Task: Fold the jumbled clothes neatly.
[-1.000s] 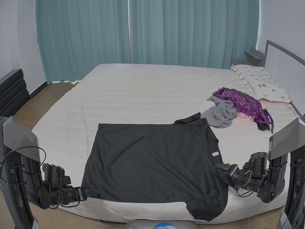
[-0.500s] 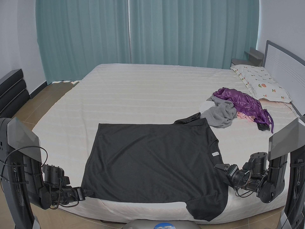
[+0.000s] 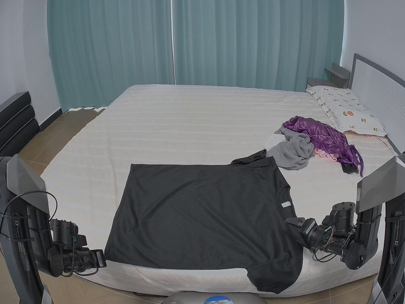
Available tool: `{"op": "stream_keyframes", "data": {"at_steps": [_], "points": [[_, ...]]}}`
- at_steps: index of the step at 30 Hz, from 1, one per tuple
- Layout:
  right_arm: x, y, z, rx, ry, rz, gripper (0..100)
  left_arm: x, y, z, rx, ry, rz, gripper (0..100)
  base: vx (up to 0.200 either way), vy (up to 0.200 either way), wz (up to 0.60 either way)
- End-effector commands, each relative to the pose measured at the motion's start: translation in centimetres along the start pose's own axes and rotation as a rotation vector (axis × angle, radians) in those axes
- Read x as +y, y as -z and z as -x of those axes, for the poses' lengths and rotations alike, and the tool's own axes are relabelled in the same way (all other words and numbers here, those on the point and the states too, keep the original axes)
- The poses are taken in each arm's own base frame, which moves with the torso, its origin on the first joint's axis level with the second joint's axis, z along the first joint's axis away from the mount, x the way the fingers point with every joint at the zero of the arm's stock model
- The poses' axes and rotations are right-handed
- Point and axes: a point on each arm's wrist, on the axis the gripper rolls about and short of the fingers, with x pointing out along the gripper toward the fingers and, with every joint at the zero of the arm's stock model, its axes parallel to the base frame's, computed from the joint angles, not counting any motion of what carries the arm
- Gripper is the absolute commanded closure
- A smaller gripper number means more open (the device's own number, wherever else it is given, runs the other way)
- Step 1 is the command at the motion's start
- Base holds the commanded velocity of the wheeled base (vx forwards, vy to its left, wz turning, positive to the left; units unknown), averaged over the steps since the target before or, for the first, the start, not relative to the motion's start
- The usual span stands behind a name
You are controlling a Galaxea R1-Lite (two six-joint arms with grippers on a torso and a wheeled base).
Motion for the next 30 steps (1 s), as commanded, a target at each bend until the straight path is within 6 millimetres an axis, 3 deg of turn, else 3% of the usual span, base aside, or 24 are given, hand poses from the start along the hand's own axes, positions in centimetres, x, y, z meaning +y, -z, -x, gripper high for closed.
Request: {"op": "stream_keyframes", "data": {"at_steps": [1,13,30], "points": [[0.1,-0.1,0.0,-0.006,-0.012,0.003,0,0.1,0.0,0.1,-0.001,-0.004,0.005,100,0.000,0.000,0.00],[0.3,-0.2,0.2,-0.020,-0.015,0.081,0,0.4,0.3,1.0,0.002,-0.019,0.016,100,0.000,0.000,0.00],[-1.8,-0.5,-0.6,-0.040,0.087,0.260,0,0.3,-0.5,1.3,-0.048,-0.013,0.021,100,0.000,0.000,0.00]]}}
